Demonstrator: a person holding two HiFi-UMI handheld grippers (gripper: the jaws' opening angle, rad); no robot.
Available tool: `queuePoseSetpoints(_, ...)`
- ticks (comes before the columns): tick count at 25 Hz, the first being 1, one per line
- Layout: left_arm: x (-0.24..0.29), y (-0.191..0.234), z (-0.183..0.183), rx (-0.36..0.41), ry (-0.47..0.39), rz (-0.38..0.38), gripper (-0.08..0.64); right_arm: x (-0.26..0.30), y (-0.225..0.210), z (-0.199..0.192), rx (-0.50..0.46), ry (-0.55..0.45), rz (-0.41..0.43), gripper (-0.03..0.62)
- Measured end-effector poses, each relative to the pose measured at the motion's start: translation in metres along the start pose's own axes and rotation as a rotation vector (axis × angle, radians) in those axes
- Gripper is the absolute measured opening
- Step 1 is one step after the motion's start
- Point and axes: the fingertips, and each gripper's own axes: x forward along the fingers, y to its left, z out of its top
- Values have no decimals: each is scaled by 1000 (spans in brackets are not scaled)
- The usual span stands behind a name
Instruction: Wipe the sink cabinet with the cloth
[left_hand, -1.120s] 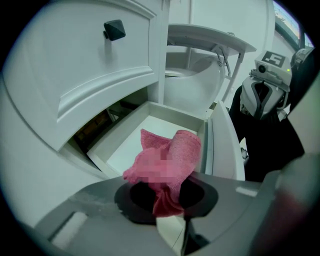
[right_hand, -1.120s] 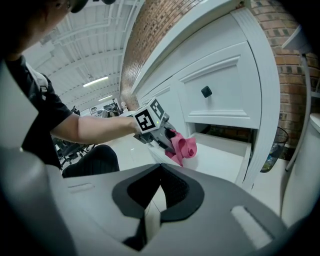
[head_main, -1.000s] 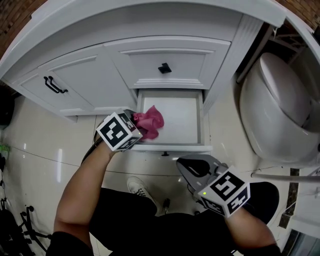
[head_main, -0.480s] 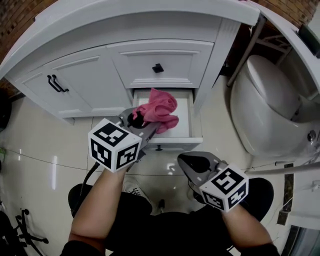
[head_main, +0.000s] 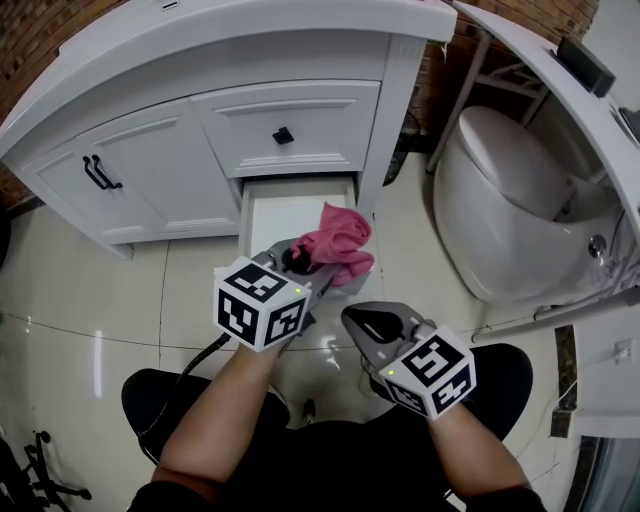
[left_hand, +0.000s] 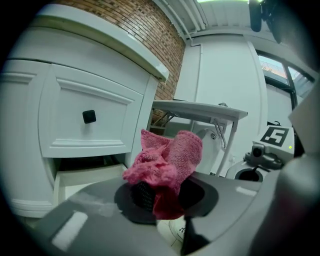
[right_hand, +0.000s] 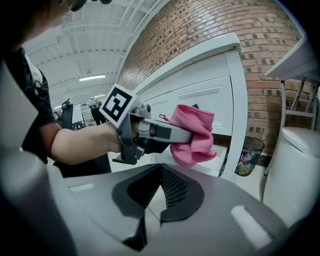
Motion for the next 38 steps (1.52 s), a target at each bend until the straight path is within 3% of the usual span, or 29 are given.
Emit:
queuePoseSetpoints(11,22,-25,-16,79,2,-9,91,-6,12,-26,-28,6,1,8)
queuePoseSetpoints(26,6,-9,-32,33,-12,38,91,-9,11,-37,-6,12,-24,8)
queuePoseSetpoints(38,-39,26,-35,1,-44,122,91,-4,17,-35,-19,21,-21,8)
